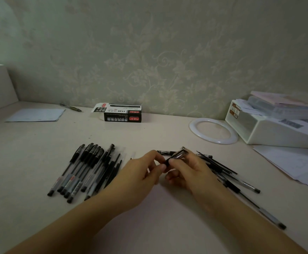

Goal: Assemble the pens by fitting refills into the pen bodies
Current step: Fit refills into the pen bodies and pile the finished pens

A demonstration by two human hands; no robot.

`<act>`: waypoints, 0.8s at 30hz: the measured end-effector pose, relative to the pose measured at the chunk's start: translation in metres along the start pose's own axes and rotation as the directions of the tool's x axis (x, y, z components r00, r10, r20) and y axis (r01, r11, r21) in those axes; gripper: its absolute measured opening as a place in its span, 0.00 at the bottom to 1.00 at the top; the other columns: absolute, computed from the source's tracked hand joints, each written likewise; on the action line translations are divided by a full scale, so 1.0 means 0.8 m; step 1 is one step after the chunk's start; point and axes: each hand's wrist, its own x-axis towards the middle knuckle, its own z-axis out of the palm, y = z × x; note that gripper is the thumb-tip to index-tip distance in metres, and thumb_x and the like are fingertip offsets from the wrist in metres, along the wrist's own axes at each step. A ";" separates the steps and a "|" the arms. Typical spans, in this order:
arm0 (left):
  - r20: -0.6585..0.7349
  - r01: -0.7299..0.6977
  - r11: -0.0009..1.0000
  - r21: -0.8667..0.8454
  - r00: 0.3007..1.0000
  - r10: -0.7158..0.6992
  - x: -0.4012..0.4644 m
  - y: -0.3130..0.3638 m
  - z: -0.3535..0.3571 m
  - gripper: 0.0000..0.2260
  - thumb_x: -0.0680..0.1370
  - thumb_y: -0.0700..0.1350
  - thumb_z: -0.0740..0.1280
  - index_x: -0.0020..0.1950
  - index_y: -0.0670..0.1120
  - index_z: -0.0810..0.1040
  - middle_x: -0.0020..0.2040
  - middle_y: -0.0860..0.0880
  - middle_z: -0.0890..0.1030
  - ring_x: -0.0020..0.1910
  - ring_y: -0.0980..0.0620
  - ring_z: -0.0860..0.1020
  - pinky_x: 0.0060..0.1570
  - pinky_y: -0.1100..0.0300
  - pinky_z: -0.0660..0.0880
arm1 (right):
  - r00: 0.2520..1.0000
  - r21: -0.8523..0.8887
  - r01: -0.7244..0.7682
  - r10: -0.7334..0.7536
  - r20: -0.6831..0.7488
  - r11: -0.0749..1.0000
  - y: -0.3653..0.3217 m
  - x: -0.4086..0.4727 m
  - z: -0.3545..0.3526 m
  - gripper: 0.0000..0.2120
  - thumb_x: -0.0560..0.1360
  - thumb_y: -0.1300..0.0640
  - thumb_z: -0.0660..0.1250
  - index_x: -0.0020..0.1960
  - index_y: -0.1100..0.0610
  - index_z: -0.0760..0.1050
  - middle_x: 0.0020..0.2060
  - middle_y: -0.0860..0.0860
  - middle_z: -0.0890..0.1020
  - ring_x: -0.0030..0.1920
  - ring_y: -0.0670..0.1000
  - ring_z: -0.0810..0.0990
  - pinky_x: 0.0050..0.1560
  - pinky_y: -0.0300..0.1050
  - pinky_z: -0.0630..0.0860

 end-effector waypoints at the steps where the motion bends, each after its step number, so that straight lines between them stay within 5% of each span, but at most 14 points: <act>1: 0.003 -0.024 0.998 0.055 1.000 0.023 -0.001 0.001 -0.001 0.05 0.82 0.50 0.59 0.54 0.54 0.74 0.33 0.55 0.76 0.30 0.59 0.72 0.31 0.69 0.65 | 1.000 0.003 0.006 -0.006 -0.004 1.000 0.001 0.000 -0.001 0.06 0.78 0.56 0.66 0.52 0.58 0.77 0.41 0.53 0.85 0.40 0.49 0.83 0.45 0.43 0.80; 8: -0.005 -0.020 0.994 0.104 1.000 0.021 -0.002 0.004 -0.002 0.05 0.81 0.46 0.60 0.46 0.51 0.74 0.32 0.63 0.75 0.29 0.61 0.70 0.29 0.70 0.65 | 0.998 -0.037 0.058 -0.059 -0.012 0.998 0.005 0.002 -0.002 0.08 0.79 0.54 0.66 0.46 0.58 0.77 0.35 0.54 0.83 0.34 0.49 0.80 0.38 0.39 0.76; 15: -0.030 -0.083 0.926 0.368 0.994 0.101 0.002 0.004 -0.006 0.10 0.78 0.62 0.53 0.38 0.65 0.67 0.29 0.57 0.73 0.29 0.57 0.71 0.26 0.63 0.60 | 0.991 -0.063 0.133 -0.132 0.015 0.989 -0.001 -0.003 0.002 0.10 0.78 0.53 0.66 0.43 0.59 0.76 0.31 0.52 0.79 0.31 0.46 0.75 0.33 0.36 0.73; 21: -0.206 0.091 0.916 0.391 0.979 -0.009 0.008 -0.003 -0.006 0.31 0.69 0.75 0.51 0.28 0.48 0.64 0.22 0.51 0.65 0.22 0.55 0.64 0.24 0.61 0.59 | 0.964 -0.032 0.242 -0.244 -0.103 0.970 -0.011 -0.005 -0.001 0.09 0.78 0.56 0.67 0.40 0.57 0.73 0.29 0.51 0.78 0.29 0.45 0.73 0.31 0.34 0.71; 24: -0.270 0.089 0.924 0.373 0.963 0.016 0.010 0.000 -0.013 0.30 0.67 0.75 0.50 0.27 0.49 0.61 0.20 0.52 0.62 0.21 0.55 0.62 0.24 0.62 0.58 | 0.934 -0.086 0.293 -0.304 -0.186 0.952 -0.013 -0.004 -0.007 0.08 0.79 0.55 0.66 0.43 0.57 0.75 0.33 0.51 0.82 0.31 0.44 0.76 0.31 0.31 0.72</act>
